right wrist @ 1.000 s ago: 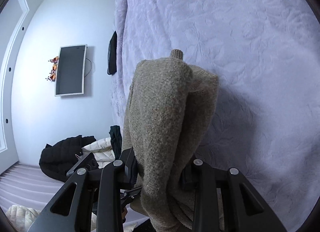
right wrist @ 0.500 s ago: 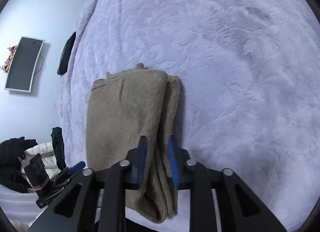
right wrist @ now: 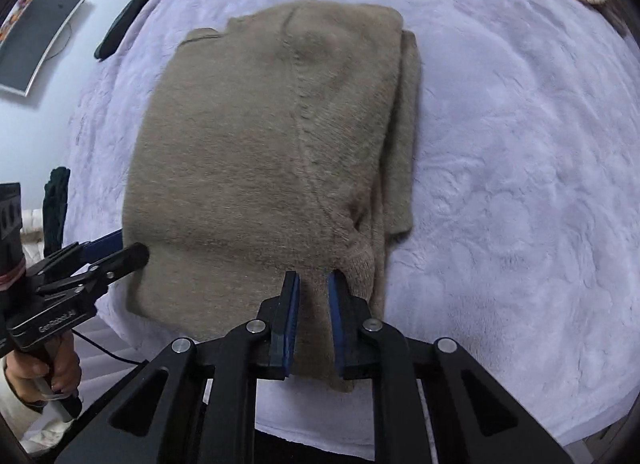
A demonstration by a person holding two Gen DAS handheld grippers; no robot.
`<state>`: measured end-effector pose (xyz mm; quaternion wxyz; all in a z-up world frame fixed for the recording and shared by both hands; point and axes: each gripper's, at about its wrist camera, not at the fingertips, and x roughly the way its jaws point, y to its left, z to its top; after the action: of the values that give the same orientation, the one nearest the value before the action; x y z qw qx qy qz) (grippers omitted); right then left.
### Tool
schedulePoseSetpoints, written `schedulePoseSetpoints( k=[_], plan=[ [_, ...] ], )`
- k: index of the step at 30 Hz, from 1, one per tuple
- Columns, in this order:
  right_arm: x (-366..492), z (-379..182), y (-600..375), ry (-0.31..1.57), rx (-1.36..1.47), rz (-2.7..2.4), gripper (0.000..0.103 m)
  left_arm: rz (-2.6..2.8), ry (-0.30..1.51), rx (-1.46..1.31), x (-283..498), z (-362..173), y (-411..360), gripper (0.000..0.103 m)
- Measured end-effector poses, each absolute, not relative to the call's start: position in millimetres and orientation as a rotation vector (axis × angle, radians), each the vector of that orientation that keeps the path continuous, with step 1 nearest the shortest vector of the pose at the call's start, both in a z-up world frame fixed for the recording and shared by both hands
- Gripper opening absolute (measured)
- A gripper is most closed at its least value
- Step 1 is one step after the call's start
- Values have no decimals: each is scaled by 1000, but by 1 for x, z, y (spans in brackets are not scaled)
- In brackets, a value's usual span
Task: Fold small clothes
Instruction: 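Withdraw both tools back from the folded sweater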
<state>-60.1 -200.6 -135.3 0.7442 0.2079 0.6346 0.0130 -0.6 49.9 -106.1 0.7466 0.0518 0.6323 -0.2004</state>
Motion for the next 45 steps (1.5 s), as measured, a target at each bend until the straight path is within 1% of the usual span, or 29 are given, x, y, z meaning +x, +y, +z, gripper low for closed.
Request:
schedulePoseSetpoints(
  k=[1,4,7,8,9,10,17,20,21,23,25,26,27,28,29,30,31,33,36,39,41,43,45],
  plan=[
    [-64,-139,-207,1389,491,16,7,-441,1383,116,-2,-105,50,56],
    [-71,-138,-217,1374,563,-4,7,-442,1376,133,-6,-101,47,56],
    [-76,-131,-218,1383,551,-23,7,-439,1382,135,-9,-98,51,56],
    [-77,-129,-218,1387,558,-28,7,-436,1382,137,-10,-97,51,56],
    [-79,-128,-220,1389,567,-30,11,-435,1382,139,-12,-95,53,56],
    [-80,-125,-220,1389,577,-33,12,-434,1380,141,-13,-93,53,56],
    [-90,-110,-210,1410,588,-94,12,-438,1392,184,-27,-82,45,56],
    [-97,-103,-206,1413,572,-112,14,-434,1382,202,-34,-76,42,56],
    [-99,-100,-205,1411,569,-121,16,-437,1379,204,-36,-73,42,56],
    [-102,-95,-203,1411,572,-134,25,-439,1371,203,-40,-69,42,56],
    [-106,-92,-201,1415,572,-149,44,-436,1367,204,-42,-65,40,56],
    [-108,-89,-200,1415,568,-156,48,-429,1368,208,-43,-63,39,56],
    [-109,-87,-198,1414,564,-158,53,-420,1369,212,-44,-62,38,62],
    [-110,-84,-197,1412,557,-158,55,-413,1371,213,-45,-61,38,71],
    [-109,-81,-195,1412,552,-157,56,-405,1371,213,-45,-60,38,86],
    [-110,-78,-193,1411,544,-156,58,-397,1366,214,-45,-58,38,88],
    [-110,-75,-191,1410,539,-156,64,-394,1361,215,-46,-55,37,88],
    [-108,-70,-189,1403,531,-157,70,-387,1360,211,-46,-51,36,88],
    [-104,-60,-184,1395,510,-158,73,-348,1359,215,-45,-46,35,89],
    [-99,-51,-178,1387,472,-162,82,-303,1346,223,-44,-40,34,89],
    [-97,-44,-175,1378,448,-165,82,-280,1328,219,-43,-34,35,89],
    [-94,-38,-173,1375,422,-175,86,-264,1314,210,-42,-28,36,89],
    [-92,-34,-171,1373,406,-179,86,-244,1309,211,-40,-25,37,89]
  ],
)
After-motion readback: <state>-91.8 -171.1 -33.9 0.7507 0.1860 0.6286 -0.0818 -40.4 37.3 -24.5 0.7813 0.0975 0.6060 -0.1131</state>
